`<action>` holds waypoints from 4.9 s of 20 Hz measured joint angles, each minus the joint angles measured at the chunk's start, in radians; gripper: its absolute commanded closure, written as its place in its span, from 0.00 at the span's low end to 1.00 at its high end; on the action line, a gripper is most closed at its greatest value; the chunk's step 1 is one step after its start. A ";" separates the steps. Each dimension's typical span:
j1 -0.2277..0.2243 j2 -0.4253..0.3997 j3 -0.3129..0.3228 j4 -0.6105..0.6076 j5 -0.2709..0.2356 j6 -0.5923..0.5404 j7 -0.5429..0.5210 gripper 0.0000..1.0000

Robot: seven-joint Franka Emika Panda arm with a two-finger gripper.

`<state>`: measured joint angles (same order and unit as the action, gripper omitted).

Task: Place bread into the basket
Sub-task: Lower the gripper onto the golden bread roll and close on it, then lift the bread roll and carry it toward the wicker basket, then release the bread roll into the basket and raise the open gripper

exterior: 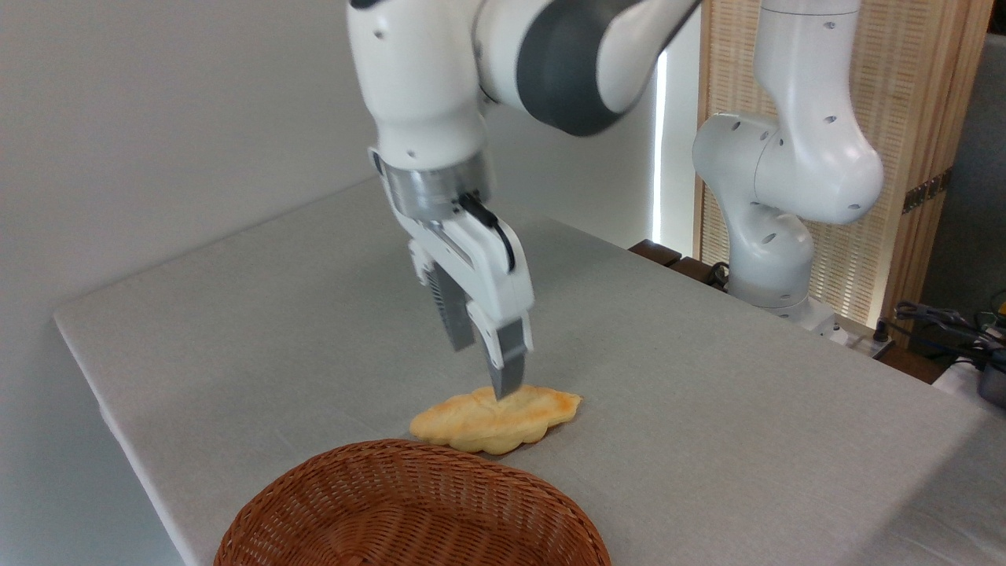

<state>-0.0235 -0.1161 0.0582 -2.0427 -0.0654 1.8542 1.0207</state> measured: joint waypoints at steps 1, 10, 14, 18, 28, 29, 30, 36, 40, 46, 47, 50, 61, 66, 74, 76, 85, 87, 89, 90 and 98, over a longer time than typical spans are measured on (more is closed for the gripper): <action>0.001 -0.001 0.002 -0.018 0.000 0.015 0.019 0.00; -0.010 0.047 -0.004 -0.080 0.000 0.073 0.111 0.00; -0.011 0.078 -0.010 -0.082 0.000 0.099 0.115 0.00; -0.011 0.088 -0.011 -0.082 0.000 0.100 0.121 0.17; -0.011 0.088 -0.011 -0.082 0.000 0.101 0.190 0.58; -0.011 0.088 -0.011 -0.082 0.000 0.101 0.191 0.58; -0.011 0.088 -0.011 -0.082 0.000 0.101 0.191 0.58; -0.011 0.088 -0.011 -0.082 0.000 0.101 0.191 0.58; -0.011 0.088 -0.011 -0.081 0.000 0.101 0.191 0.58; -0.011 0.083 -0.011 -0.074 0.000 0.100 0.191 0.57; -0.011 0.081 -0.011 -0.071 0.000 0.098 0.191 0.57; -0.012 0.065 -0.013 -0.032 -0.004 0.032 0.191 0.56; -0.018 -0.026 -0.002 0.110 -0.069 -0.043 0.187 0.40; -0.011 -0.020 0.047 0.127 -0.069 0.112 0.168 0.13; -0.009 0.041 0.065 0.127 -0.069 0.276 0.149 0.00; -0.010 0.048 0.064 0.128 -0.069 0.278 0.149 0.00; -0.011 0.049 0.059 0.129 -0.069 0.278 0.149 0.00; -0.011 0.049 0.057 0.130 -0.069 0.278 0.149 0.00; -0.011 0.049 0.056 0.130 -0.069 0.277 0.146 0.00; -0.012 0.048 0.055 0.131 -0.069 0.271 0.134 0.00; -0.021 0.031 0.051 0.179 -0.069 0.120 -0.110 0.00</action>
<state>-0.0447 -0.0854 0.1096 -1.8636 -0.1346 1.9743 0.9109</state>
